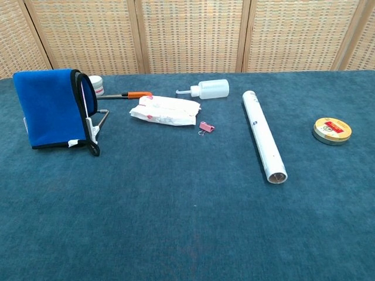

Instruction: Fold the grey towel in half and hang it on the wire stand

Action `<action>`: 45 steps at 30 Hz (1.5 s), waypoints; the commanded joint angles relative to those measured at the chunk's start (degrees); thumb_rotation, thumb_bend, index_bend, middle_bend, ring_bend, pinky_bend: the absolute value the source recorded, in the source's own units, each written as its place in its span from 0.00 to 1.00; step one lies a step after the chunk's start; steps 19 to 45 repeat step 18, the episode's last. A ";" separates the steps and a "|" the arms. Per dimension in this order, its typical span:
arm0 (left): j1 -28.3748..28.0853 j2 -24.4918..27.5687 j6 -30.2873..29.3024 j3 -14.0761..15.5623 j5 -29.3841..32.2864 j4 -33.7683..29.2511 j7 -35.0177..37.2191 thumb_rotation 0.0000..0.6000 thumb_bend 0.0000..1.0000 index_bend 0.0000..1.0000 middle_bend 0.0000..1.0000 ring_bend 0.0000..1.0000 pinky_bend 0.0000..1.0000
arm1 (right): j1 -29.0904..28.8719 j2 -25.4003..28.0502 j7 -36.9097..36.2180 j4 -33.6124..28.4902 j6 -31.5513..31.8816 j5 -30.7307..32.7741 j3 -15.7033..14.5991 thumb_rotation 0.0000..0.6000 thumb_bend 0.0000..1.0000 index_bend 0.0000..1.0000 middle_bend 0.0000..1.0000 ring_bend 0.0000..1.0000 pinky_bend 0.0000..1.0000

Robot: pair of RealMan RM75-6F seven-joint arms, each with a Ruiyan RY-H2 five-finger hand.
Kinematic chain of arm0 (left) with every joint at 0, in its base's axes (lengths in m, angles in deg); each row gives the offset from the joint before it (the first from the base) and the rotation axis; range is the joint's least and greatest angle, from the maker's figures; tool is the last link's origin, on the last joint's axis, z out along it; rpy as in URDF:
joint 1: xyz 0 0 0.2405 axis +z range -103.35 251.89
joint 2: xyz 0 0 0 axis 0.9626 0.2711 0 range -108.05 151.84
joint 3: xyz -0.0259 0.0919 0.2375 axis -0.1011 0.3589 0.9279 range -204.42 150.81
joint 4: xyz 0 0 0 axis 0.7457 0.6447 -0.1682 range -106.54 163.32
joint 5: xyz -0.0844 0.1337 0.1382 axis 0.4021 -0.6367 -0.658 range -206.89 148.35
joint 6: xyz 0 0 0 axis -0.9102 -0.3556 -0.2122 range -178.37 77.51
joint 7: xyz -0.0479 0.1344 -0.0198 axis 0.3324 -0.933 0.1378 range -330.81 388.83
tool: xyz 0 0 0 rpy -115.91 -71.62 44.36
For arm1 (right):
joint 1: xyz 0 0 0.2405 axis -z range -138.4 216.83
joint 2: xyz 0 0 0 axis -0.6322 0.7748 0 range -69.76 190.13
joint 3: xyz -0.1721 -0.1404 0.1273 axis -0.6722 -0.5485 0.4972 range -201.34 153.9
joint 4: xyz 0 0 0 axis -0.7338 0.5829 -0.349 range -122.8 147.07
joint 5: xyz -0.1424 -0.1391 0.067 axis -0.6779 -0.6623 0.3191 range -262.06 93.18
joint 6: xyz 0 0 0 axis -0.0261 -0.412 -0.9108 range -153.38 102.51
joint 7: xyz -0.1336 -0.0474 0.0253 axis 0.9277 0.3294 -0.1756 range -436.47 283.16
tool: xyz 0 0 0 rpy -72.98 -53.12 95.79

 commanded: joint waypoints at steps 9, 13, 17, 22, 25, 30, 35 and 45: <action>14.43 4.71 -14.53 2.28 7.43 -24.07 -21.98 1.00 0.19 0.00 0.00 0.00 0.00 | 0.86 -0.12 -1.32 1.04 2.70 -0.91 0.51 1.00 0.00 0.00 0.00 0.00 0.00; 17.50 2.73 -17.60 3.06 7.42 -26.94 -23.81 1.00 0.19 0.00 0.00 0.00 0.00 | 1.27 -0.13 -1.81 1.38 3.76 -1.23 0.64 1.00 0.00 0.00 0.00 0.00 0.00; 18.77 1.07 -18.59 3.43 5.66 -26.35 -23.45 1.00 0.19 0.00 0.00 0.00 0.00 | 1.60 -0.21 -2.10 1.69 4.63 -1.35 0.85 1.00 0.00 0.00 0.00 0.00 0.00; 18.81 0.96 -18.47 3.49 5.33 -26.20 -23.74 1.00 0.19 0.00 0.00 0.00 0.00 | 1.64 -0.22 -2.13 1.72 4.72 -1.35 0.90 1.00 0.00 0.00 0.00 0.00 0.00; 18.81 0.96 -18.47 3.49 5.33 -26.20 -23.74 1.00 0.19 0.00 0.00 0.00 0.00 | 1.64 -0.22 -2.13 1.72 4.72 -1.35 0.90 1.00 0.00 0.00 0.00 0.00 0.00; 18.81 0.96 -18.47 3.49 5.33 -26.20 -23.74 1.00 0.19 0.00 0.00 0.00 0.00 | 1.64 -0.22 -2.13 1.72 4.72 -1.35 0.90 1.00 0.00 0.00 0.00 0.00 0.00; 18.81 0.96 -18.47 3.49 5.33 -26.20 -23.74 1.00 0.19 0.00 0.00 0.00 0.00 | 1.64 -0.22 -2.13 1.72 4.72 -1.35 0.90 1.00 0.00 0.00 0.00 0.00 0.00; 18.81 0.96 -18.47 3.49 5.33 -26.20 -23.74 1.00 0.19 0.00 0.00 0.00 0.00 | 1.64 -0.22 -2.13 1.72 4.72 -1.35 0.90 1.00 0.00 0.00 0.00 0.00 0.00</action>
